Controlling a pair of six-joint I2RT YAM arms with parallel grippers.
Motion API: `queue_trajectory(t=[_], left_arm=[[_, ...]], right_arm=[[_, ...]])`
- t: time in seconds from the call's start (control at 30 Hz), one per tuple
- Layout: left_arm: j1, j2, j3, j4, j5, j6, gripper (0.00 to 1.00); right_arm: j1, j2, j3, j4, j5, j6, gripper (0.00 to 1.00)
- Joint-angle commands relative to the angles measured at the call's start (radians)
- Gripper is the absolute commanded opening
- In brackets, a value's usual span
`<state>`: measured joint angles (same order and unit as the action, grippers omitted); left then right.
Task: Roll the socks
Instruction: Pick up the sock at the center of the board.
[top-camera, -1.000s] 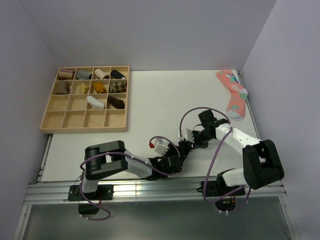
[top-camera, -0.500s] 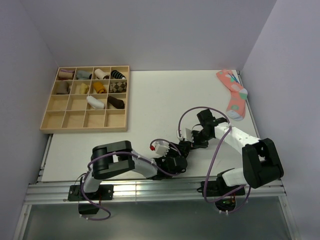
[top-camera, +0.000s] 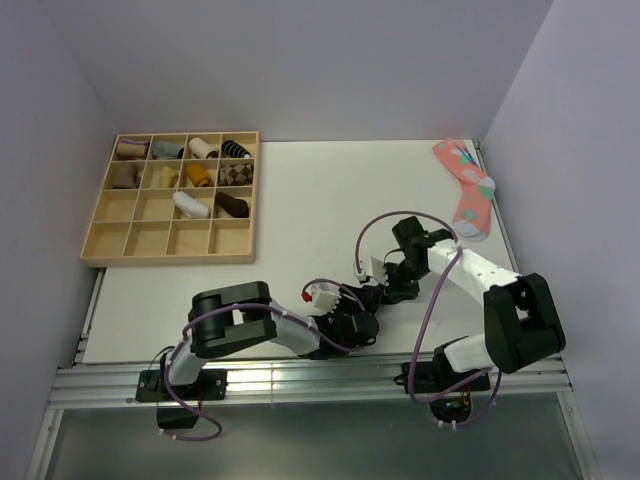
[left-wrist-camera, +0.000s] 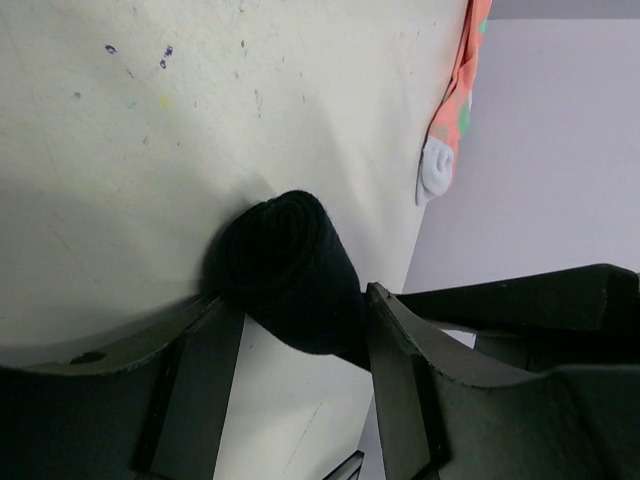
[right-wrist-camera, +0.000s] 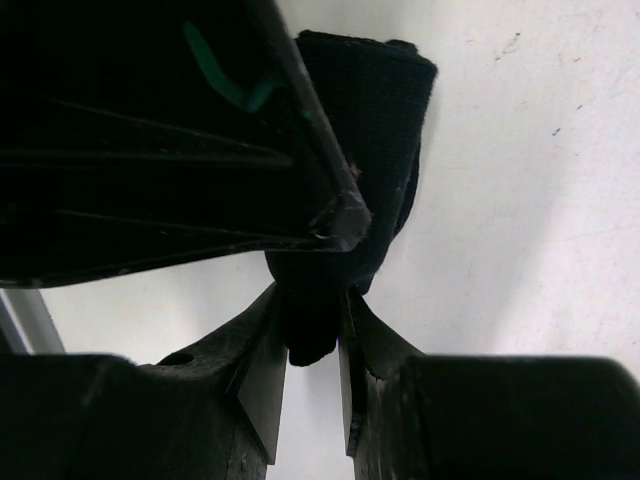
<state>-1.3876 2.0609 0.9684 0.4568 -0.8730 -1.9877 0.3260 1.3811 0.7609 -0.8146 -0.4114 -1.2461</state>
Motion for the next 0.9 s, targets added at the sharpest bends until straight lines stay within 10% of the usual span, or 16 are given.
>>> queue_trajectory(t=[0.0, 0.87], left_arm=[[0.006, 0.047, 0.019, -0.034, 0.006, -0.108, 0.57], [0.019, 0.082, -0.003, 0.069, 0.055, -0.080, 0.42]], right_arm=[[0.021, 0.006, 0.041, -0.084, -0.033, 0.011, 0.26], [0.028, 0.073, 0.095, -0.307, -0.086, -0.079, 0.25]])
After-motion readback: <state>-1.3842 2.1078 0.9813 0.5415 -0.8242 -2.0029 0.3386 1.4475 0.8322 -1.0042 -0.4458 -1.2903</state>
